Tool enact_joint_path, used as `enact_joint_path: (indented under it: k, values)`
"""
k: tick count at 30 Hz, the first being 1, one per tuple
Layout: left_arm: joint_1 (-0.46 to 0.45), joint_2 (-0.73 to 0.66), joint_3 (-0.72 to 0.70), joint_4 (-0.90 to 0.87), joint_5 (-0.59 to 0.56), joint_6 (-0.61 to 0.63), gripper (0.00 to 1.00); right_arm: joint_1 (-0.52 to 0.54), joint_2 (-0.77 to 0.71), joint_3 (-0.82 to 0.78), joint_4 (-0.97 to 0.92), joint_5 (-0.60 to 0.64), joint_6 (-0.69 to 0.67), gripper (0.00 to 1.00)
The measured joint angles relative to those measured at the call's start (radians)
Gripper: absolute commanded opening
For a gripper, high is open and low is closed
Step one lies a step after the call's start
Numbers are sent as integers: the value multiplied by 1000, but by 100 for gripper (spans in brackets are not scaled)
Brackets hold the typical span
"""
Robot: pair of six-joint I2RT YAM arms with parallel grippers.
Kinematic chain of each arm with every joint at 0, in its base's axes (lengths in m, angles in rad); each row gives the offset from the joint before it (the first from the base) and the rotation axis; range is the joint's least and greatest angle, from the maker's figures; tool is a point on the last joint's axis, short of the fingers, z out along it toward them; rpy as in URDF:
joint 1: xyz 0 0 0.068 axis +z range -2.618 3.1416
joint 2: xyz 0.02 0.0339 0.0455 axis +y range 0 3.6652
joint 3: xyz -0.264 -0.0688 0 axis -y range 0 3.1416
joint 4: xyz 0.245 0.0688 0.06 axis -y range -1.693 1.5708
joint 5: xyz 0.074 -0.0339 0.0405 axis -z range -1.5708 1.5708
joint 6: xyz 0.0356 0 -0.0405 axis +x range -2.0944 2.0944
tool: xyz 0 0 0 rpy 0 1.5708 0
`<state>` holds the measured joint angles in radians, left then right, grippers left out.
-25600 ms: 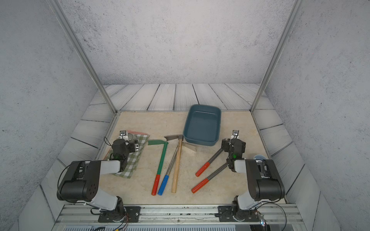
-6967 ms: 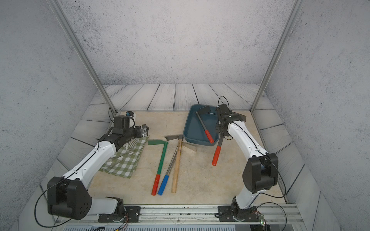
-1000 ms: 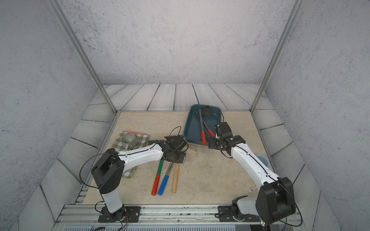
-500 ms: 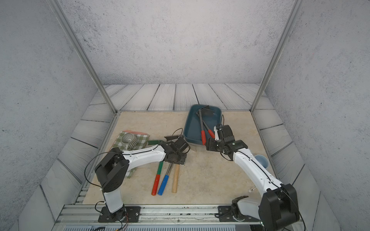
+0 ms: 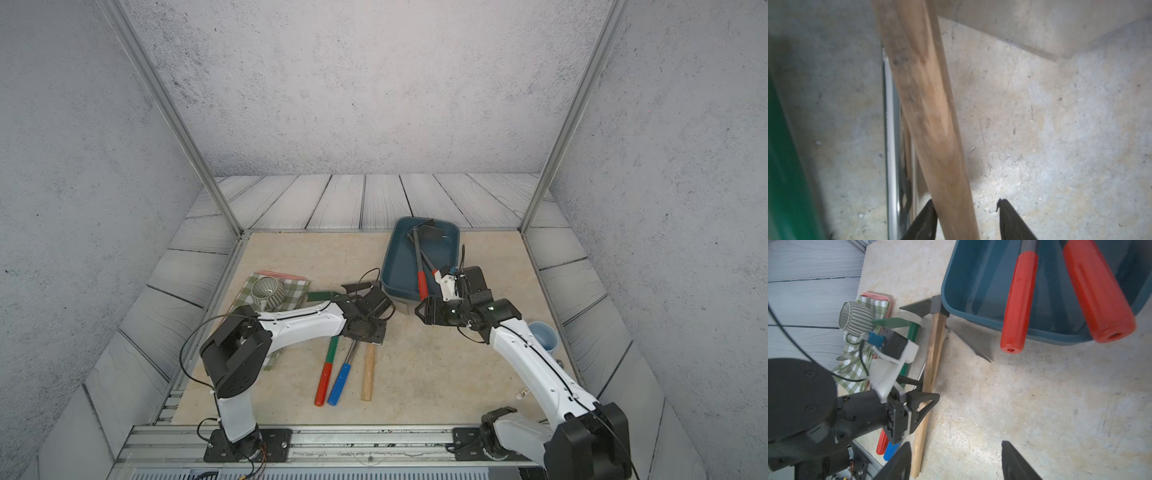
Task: Put the small hoe into the storage box
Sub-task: Pick up the hoe from the center of the board.
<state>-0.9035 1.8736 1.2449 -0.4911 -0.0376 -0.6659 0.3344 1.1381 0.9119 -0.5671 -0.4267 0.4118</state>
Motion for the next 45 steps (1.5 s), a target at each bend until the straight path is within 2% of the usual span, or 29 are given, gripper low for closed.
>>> enact_joint_path:
  k: [4,6,9,13,17,22,29,33,35,45]
  values:
    - [0,6,-1,4,-3,-5,32,0,-10,-13,-18,-21,1,69]
    - [0,8,-2,4,-4,-14,30,0,-10,-20,-21,-20,2,69]
    - [2,8,-2,3,-4,-25,30,0,-10,-22,-24,-15,4,69]
    - [2,13,-2,10,-3,-19,42,0,-10,-22,-27,-2,4,69]
    - [2,43,-2,10,-2,-19,43,0,-10,-22,-28,8,4,68]
    - [2,59,0,10,-4,-19,34,0,-10,-22,-28,15,4,68]
    - [4,53,-7,6,-24,-31,9,0,-9,-22,-27,15,4,68]
    - [3,48,-12,8,-31,-23,6,0,-8,-22,-27,15,5,68]
    - [3,43,-12,3,-38,-18,0,0,-8,-22,-27,15,5,68]
    - [3,-31,-8,-24,-97,16,0,0,3,-22,-23,15,7,67]
